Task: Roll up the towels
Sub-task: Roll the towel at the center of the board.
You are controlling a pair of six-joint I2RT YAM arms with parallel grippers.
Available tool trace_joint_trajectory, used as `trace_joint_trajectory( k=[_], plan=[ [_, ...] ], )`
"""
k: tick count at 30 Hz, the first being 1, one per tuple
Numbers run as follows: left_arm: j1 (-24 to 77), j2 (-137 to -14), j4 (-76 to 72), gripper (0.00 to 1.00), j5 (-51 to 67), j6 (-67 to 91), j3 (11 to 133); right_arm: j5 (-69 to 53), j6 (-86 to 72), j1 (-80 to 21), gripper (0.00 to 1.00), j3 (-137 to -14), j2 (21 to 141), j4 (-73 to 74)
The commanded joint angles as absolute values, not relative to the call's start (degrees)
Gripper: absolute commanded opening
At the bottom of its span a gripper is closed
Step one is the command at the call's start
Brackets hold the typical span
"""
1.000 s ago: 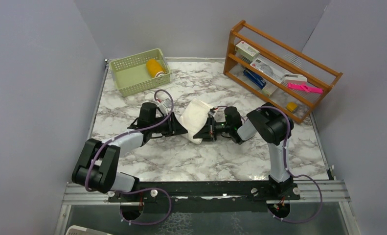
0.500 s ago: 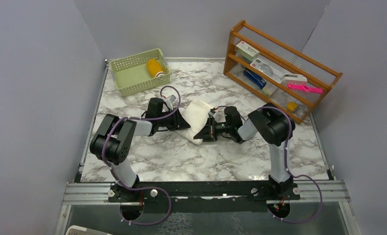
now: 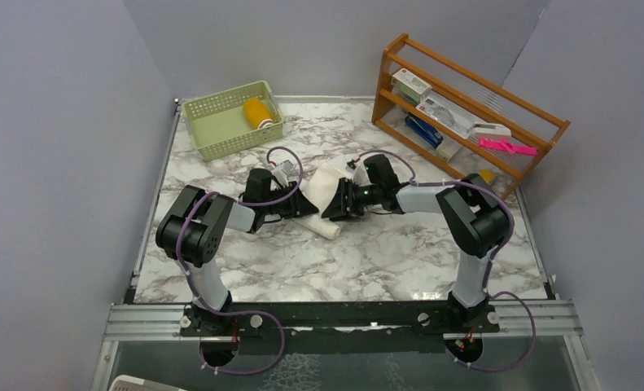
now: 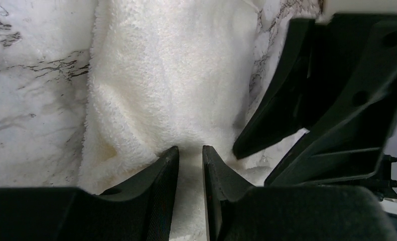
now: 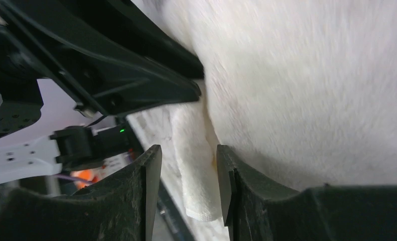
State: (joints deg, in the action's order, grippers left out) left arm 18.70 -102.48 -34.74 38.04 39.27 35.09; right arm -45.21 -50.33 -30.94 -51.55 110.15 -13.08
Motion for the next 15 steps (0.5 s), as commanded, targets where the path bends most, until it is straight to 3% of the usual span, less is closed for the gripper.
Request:
trace_joint_trajectory(
  k=[1,5,9,11,15],
  plan=[
    [19.73,-106.75,-27.84,0.28,33.22,36.2,31.25,-31.17,-27.02,-31.81,0.45,-60.18,103.54,6.91],
    [19.78,-107.35,-28.05,0.28,33.63,35.91,30.85,-22.86,-14.84,-34.01,0.45,-57.21,93.83,2.87],
    [19.78,-107.5,-28.04,0.28,33.93,35.9,30.63,-11.19,5.46,-42.73,0.45,-50.15,85.78,-7.16],
    [19.82,-107.75,-28.06,0.28,34.04,35.9,30.62,-12.53,26.1,-49.71,0.45,-45.4,86.33,-10.71],
    [19.78,-107.55,-28.03,0.27,34.55,36.38,30.76,-20.59,36.43,-50.92,0.57,-38.93,83.49,-13.95]
  ],
)
